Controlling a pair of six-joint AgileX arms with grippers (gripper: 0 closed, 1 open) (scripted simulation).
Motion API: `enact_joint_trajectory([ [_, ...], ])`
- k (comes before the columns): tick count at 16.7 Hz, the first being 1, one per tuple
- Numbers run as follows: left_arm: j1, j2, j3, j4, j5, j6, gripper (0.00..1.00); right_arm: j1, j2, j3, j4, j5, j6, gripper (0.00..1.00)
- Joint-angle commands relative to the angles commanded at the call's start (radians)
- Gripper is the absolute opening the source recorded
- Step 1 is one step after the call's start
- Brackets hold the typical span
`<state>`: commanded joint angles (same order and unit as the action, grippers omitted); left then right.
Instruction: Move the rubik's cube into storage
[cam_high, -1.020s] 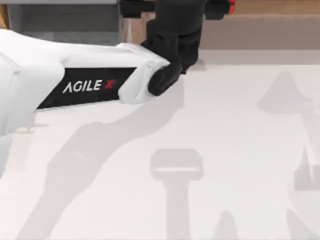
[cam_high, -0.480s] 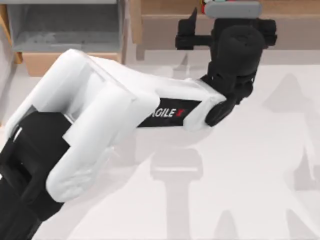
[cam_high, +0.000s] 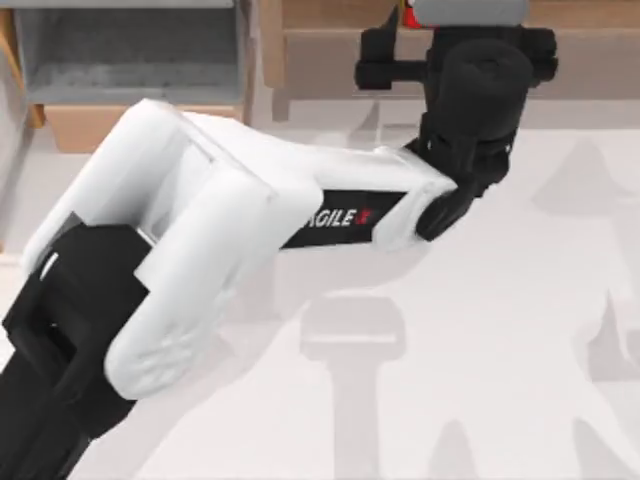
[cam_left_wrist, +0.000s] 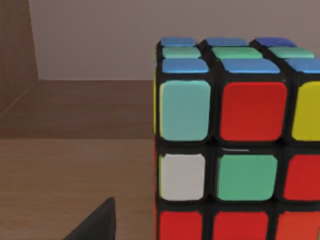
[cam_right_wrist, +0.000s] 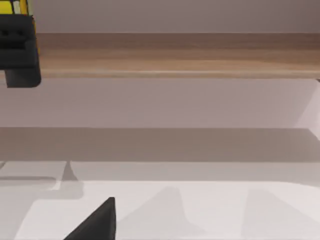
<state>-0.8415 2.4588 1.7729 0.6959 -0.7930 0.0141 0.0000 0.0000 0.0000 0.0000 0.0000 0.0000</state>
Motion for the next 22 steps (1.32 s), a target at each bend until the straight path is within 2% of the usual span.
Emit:
enact_joint_trajectory([
  [7,0.055,0.127,0.247,-0.121,0.056,-0.003,1.00,0.000,0.000,0.000,0.000,0.000,0.000,1.00],
  [12,0.060,0.138,0.265,-0.129,0.061,-0.003,1.00,0.000,0.000,0.000,0.000,0.000,0.000,1.00],
  [22,0.060,0.138,0.265,-0.129,0.061,-0.003,0.25,0.000,0.000,0.000,0.000,0.000,0.000,1.00],
])
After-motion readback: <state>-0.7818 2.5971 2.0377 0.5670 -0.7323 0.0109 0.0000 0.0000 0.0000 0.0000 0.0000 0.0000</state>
